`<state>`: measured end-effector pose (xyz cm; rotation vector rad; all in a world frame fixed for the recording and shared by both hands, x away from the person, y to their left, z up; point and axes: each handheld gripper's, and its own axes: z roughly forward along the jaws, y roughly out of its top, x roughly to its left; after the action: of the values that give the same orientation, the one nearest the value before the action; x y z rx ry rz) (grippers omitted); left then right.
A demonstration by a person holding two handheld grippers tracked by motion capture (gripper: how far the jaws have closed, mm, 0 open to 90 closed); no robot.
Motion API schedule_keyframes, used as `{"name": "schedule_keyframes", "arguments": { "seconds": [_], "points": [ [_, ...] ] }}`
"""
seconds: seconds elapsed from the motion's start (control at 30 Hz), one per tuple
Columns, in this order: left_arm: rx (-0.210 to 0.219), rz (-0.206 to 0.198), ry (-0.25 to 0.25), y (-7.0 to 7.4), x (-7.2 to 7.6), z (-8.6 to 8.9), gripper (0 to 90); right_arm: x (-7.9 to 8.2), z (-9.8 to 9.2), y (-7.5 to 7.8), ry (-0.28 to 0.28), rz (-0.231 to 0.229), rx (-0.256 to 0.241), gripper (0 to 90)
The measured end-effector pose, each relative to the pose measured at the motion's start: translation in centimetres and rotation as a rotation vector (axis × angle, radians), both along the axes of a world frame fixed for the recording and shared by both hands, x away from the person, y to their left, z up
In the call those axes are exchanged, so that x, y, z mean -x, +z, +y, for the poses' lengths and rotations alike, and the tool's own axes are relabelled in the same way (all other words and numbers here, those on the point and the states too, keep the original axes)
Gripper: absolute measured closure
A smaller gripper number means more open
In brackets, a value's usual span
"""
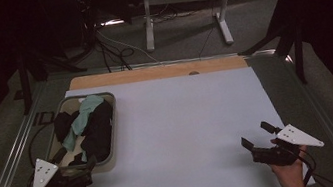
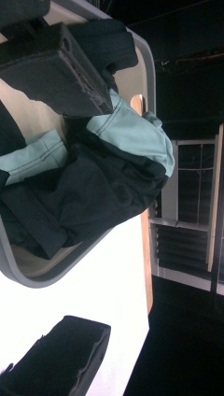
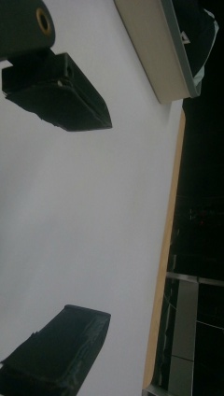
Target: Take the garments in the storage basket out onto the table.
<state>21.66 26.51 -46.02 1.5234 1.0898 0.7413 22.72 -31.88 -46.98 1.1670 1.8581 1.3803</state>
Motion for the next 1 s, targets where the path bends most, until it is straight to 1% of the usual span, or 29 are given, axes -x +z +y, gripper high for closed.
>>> {"name": "schedule_keyframes", "arguments": {
  "seconds": [0.1,0.2,0.3,0.33,0.4,0.5,0.57,0.67,0.73,0.93,1.0],
  "points": [
    [-0.002,0.002,0.002,0.0,0.1,0.0,0.2,0.0,0.0,-0.1,-0.002,0.001,0.003,7.1],
    [0.003,0.005,0.016,0.0,0.1,0.1,0.2,0.0,0.1,-0.2,0.0,0.006,0.0,7.1],
    [0.037,0.009,0.035,-0.1,0.1,0.5,0.3,-0.1,0.3,-0.5,0.0,0.018,0.005,7.1],
    [0.036,0.01,0.042,0.0,0.0,0.6,0.2,-0.1,0.4,-0.5,0.001,0.013,0.013,7.0],
    [0.036,0.011,0.04,0.0,0.0,0.6,0.3,0.0,0.4,-0.5,-0.001,0.012,0.015,7.1],
    [0.024,0.017,0.03,0.3,-0.2,0.4,0.2,0.2,0.4,-0.5,-0.004,0.01,0.011,7.0],
    [0.008,0.024,0.029,0.4,-0.4,0.3,0.3,0.3,0.3,-0.5,-0.013,0.003,0.006,7.0],
    [-0.006,0.04,0.021,0.8,-0.8,0.1,0.2,0.4,0.3,-0.5,-0.013,0.005,0.006,7.0],
    [-0.02,0.038,0.017,1.2,-1.0,0.0,0.2,0.4,0.3,-0.5,-0.011,0.005,0.005,7.0],
    [-0.008,0.024,0.011,2.4,-1.7,0.1,0.2,0.4,0.3,-0.5,-0.012,0.004,0.009,7.0],
    [-0.01,0.023,0.009,2.7,-1.9,0.1,0.2,0.4,0.3,-0.5,-0.013,0.004,0.009,7.0]
  ]
}}
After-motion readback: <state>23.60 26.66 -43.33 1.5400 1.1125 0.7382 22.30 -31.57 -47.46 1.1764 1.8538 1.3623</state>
